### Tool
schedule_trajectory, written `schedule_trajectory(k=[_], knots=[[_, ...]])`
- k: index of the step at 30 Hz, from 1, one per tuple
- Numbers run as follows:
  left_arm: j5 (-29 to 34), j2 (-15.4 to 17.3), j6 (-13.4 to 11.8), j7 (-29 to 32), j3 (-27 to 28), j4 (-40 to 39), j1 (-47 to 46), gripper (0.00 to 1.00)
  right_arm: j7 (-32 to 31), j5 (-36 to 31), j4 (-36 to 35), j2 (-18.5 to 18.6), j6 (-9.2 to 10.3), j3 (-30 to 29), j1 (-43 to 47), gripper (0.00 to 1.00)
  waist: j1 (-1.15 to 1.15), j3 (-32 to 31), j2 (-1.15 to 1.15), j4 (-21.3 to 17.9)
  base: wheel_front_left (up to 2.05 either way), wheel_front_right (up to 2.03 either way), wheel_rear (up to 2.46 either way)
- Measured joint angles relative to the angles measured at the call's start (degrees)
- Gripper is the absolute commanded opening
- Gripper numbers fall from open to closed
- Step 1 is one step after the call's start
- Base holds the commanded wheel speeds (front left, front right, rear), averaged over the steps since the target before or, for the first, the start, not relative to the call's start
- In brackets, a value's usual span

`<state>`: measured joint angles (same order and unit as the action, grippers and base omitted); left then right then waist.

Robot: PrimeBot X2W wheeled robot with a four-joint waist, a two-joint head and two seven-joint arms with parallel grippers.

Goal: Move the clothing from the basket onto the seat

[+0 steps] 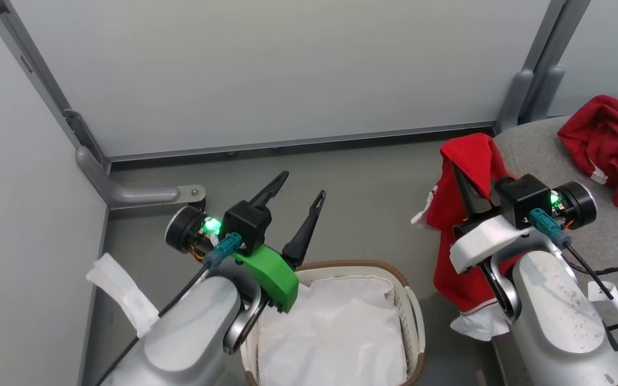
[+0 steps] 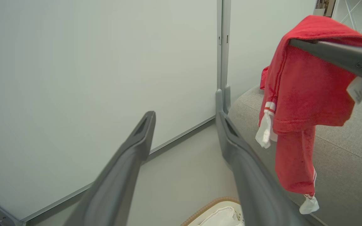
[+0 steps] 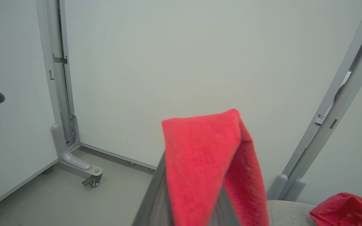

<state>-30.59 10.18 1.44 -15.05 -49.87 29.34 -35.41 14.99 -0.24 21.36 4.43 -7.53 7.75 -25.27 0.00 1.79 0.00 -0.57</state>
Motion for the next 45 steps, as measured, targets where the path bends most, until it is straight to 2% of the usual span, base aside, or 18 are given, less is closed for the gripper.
schedule_trajectory(k=[11, 23, 34, 45], knots=[[5.35, -2.24, 1.74, -0.08, 8.01, -2.47, 10.29, 1.00, 0.00, -0.88, -2.61, 0.14, 0.00, -1.69, 1.06, 0.00, 0.00, 0.61, 0.00, -1.00, 0.00, 0.00, 0.00], [9.50, -5.31, 4.11, -0.08, 14.83, -2.86, 15.41, 1.00, 0.01, -1.32, -3.81, 1.87, 0.00, -1.36, -1.19, 0.00, 0.00, 1.87, 0.00, -3.45, 0.00, 0.00, 0.00], [12.59, -6.79, 5.57, -0.08, 17.06, -3.48, 16.94, 1.00, 0.01, -1.91, -5.31, 4.72, 0.00, -1.43, -2.37, 0.00, 0.00, 3.33, 0.00, -10.54, 0.00, 0.00, 0.00], [14.23, -7.22, 5.87, -0.08, 16.26, -3.90, 16.72, 1.00, 0.00, -1.80, -5.30, 5.27, 0.00, -2.89, -2.46, 0.00, 0.00, 5.53, 0.00, -18.20, 0.00, 0.00, 0.00]])
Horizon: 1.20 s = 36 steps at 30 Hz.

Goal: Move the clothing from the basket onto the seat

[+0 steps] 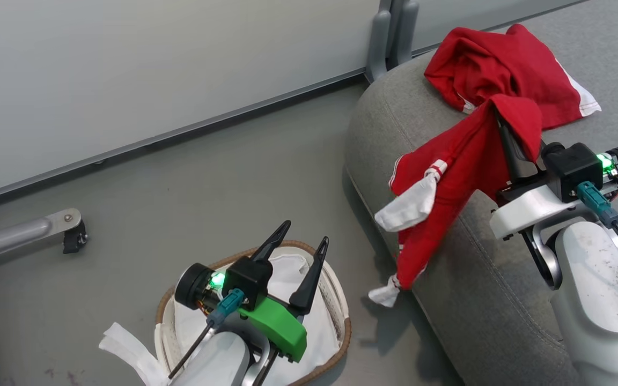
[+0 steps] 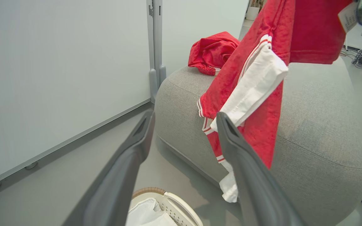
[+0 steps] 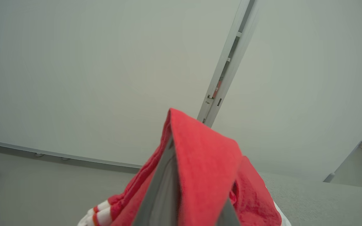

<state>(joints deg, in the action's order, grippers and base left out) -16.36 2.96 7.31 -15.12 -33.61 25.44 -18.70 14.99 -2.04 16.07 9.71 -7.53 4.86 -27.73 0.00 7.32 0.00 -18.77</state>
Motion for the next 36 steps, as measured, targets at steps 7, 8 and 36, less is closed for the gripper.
schedule_trajectory(k=[7, 8, 36], knots=[[1.54, -0.05, 0.07, 0.00, -2.05, -0.52, -2.07, 1.00, 0.00, 0.11, 1.25, 1.47, 0.00, -2.52, -3.95, 0.00, 0.00, 3.38, 0.00, -0.94, 0.00, 0.00, 0.00], [1.65, -0.03, 0.07, 0.00, -2.55, -0.49, -2.55, 1.00, 0.00, 0.10, 1.85, 1.98, 0.00, -2.93, -5.32, 0.00, 0.00, 4.03, 0.00, -0.83, 0.00, 0.00, 0.00], [3.43, 4.01, 0.08, 0.00, -7.36, -2.78, -9.60, 1.00, -1.26, -0.36, 30.88, 22.02, 0.00, -16.68, -35.12, 0.00, 0.01, 18.15, 0.00, 5.38, 0.00, 0.00, 0.00]])
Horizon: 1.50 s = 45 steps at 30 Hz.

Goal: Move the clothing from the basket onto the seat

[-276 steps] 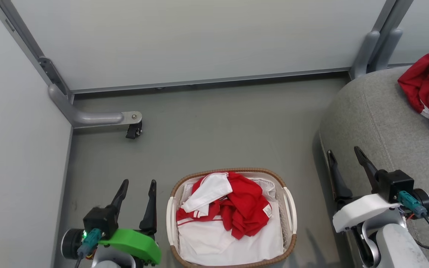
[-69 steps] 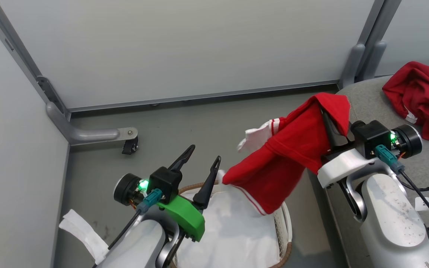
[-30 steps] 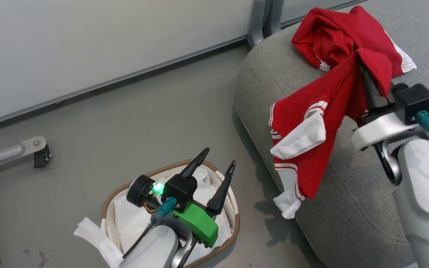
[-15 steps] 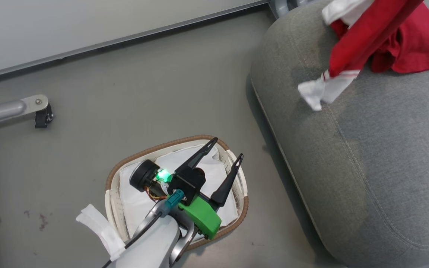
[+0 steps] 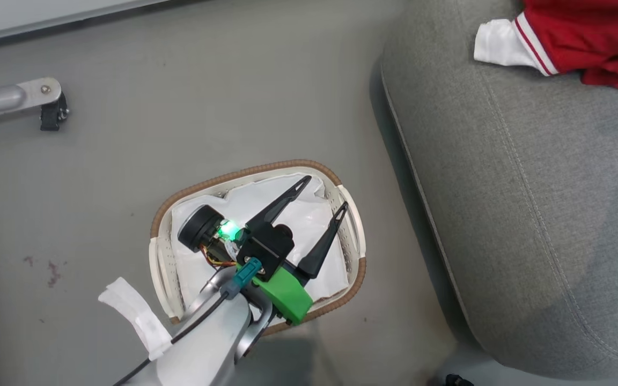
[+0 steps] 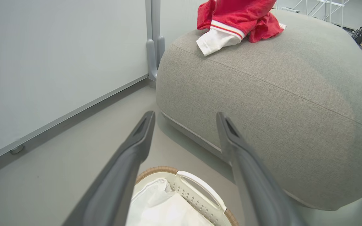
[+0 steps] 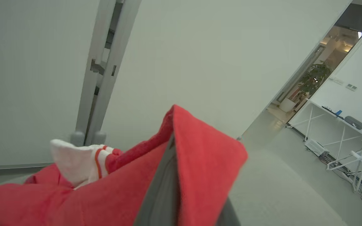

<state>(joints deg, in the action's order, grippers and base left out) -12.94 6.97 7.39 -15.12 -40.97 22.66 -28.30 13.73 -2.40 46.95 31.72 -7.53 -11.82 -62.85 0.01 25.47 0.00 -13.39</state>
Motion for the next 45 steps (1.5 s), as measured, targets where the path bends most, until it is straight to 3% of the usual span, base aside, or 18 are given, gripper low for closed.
schedule_trajectory(k=[6, 11, 12, 13, 14, 15, 32, 45], knots=[[0.59, 1.42, 0.00, 0.00, 0.80, -0.45, -1.15, 1.00, 1.19, -2.72, 4.68, -5.06, 0.00, -6.46, 6.61, 0.00, 0.00, 3.84, 0.00, -0.16, 0.00, 0.00, 0.00], [0.97, 1.86, 0.00, 0.00, 1.41, -0.53, -1.16, 1.00, 1.26, -4.52, 2.65, -9.69, 0.00, -9.03, 11.71, 0.00, 0.00, 5.42, 0.00, -1.00, 0.00, 0.00, 0.00], [0.97, 1.90, 0.00, 0.00, 1.53, -0.49, -1.16, 1.00, 1.26, -4.87, 2.13, -10.34, 0.00, -9.34, 12.72, 0.28, 0.00, 5.45, 0.00, -1.24, 0.00, 0.00, 0.00], [0.97, 1.91, 0.00, 0.00, 1.64, -0.44, -1.16, 1.00, 1.25, -5.01, 1.60, -10.94, 0.00, -9.67, 13.65, 0.37, 0.00, 5.39, 0.00, -1.46, 0.00, 0.00, 0.00], [0.97, 1.91, 0.00, 0.00, 1.71, -0.37, -1.16, 1.00, 1.26, -5.16, 1.15, -11.35, 0.00, -9.90, 14.26, 0.76, 0.00, 5.29, 0.00, -1.59, 0.00, 0.00, 0.00], [0.97, 1.90, 0.00, 0.00, 1.76, -0.25, -1.13, 1.00, 1.26, -5.23, 0.56, -11.79, 0.00, -10.14, 14.92, 1.00, 0.00, 5.07, 0.00, -1.72, 0.00, 0.00, 0.00], [0.60, 0.80, -0.08, 0.00, 4.97, -0.38, 1.62, 1.00, 1.26, -1.29, -12.02, -18.44, 0.00, -10.16, 35.22, 1.00, 0.00, 0.07, 0.00, -4.62, 0.00, 0.00, 0.00], [-0.07, -1.02, -0.08, 0.00, 7.04, -0.71, 3.70, 1.00, 1.26, -0.94, -18.27, -14.45, 0.00, -10.25, 37.74, 1.00, -0.01, -4.37, 0.00, -4.82, 0.00, 0.00, 0.00]])
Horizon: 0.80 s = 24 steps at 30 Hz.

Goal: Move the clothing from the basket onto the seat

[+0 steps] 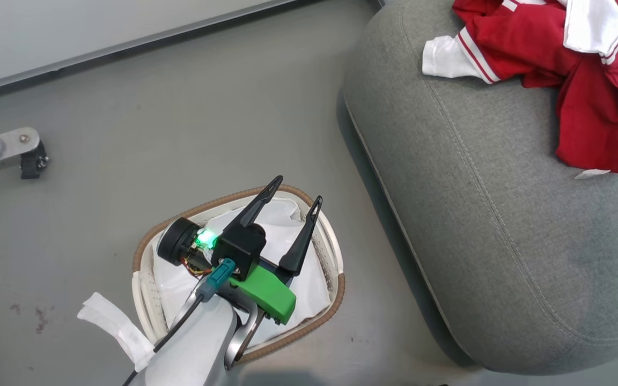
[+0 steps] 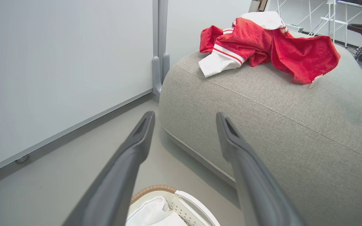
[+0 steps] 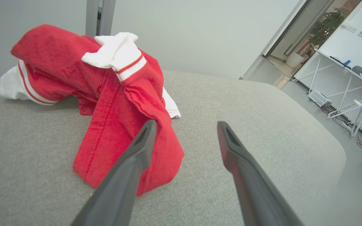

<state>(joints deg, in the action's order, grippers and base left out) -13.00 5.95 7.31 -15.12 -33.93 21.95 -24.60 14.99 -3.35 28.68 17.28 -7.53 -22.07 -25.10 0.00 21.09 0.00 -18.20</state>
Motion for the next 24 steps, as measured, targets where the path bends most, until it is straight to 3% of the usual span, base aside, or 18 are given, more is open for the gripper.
schedule_trajectory(k=[10, 14, 24], knots=[[-0.33, -1.65, -0.32, 0.00, 6.02, -1.67, 1.62, 1.00, 0.01, -0.78, -1.56, -0.93, 0.00, 5.94, -6.83, 1.00, 0.00, -3.01, 0.00, 3.96, 0.00, 0.00, 0.00], [-0.53, -2.25, -1.82, 0.00, 10.22, -3.08, 3.10, 1.00, 0.01, -0.71, -0.42, -1.88, 0.00, 9.45, -8.31, 1.00, 0.00, -4.45, 0.00, 6.39, 0.00, 0.00, 0.00], [-0.83, -2.87, -4.80, 0.00, 21.29, -4.90, 8.89, 1.00, 0.00, -0.53, 0.32, -8.49, 0.00, 15.10, -7.98, 1.00, 0.00, -8.86, 0.00, 12.35, 0.00, 0.00, 0.00]])
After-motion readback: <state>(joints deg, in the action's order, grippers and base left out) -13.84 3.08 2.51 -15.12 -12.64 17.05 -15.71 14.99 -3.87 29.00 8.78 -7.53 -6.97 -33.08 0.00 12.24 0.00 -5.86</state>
